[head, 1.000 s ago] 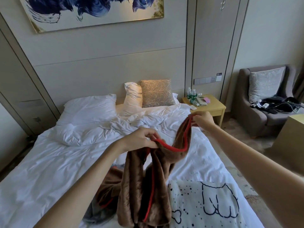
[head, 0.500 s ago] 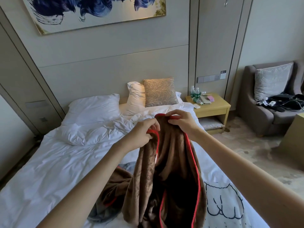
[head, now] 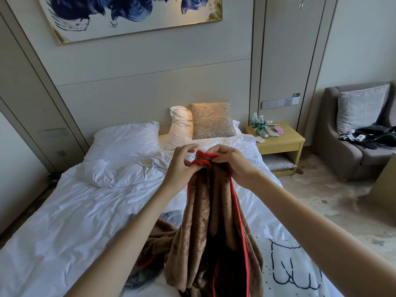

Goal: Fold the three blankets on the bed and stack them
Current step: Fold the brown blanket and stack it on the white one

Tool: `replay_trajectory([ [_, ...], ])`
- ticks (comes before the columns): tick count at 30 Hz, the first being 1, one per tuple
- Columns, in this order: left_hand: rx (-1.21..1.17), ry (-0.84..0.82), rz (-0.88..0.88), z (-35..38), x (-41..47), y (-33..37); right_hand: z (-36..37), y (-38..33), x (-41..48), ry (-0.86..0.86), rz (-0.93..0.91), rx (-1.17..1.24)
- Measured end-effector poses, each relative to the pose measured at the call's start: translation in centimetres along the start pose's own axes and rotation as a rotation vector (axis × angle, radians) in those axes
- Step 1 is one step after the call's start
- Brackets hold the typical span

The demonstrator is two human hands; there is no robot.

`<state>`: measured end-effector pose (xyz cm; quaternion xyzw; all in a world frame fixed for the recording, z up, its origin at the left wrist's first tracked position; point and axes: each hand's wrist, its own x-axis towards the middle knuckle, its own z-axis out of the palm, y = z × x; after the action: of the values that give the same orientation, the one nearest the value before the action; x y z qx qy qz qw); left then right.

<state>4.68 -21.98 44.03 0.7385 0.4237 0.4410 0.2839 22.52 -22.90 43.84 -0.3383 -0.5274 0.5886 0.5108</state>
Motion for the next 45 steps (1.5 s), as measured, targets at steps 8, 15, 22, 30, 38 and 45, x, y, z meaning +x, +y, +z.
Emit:
replay_trajectory([
  [8, 0.004, -0.092, -0.036, -1.0, 0.7, 0.1, -1.2, 0.7, 0.2, 0.237, -0.087, -0.417],
  [15, -0.001, 0.181, 0.048, -2.7, 1.2, 0.9, -4.8, 3.8, -0.6, 0.423, 0.076, -1.152],
  [22, -0.017, 0.621, 0.015, -9.6, 3.1, -0.6, -10.7, 7.6, -4.2, 0.683, 0.399, -1.257],
  [30, 0.203, 0.288, 0.030, -8.7, 2.8, -0.5, -8.4, 7.5, -2.8, 0.418, 0.471, -0.953],
  [38, 0.233, -0.021, 0.017, -2.4, 2.7, 1.7, 1.9, -2.0, 1.7, 0.036, 0.030, -0.471],
  [45, 0.209, -0.072, -0.043, -1.8, 3.2, 1.8, 2.3, -2.7, 1.8, 0.183, -0.135, -0.772],
])
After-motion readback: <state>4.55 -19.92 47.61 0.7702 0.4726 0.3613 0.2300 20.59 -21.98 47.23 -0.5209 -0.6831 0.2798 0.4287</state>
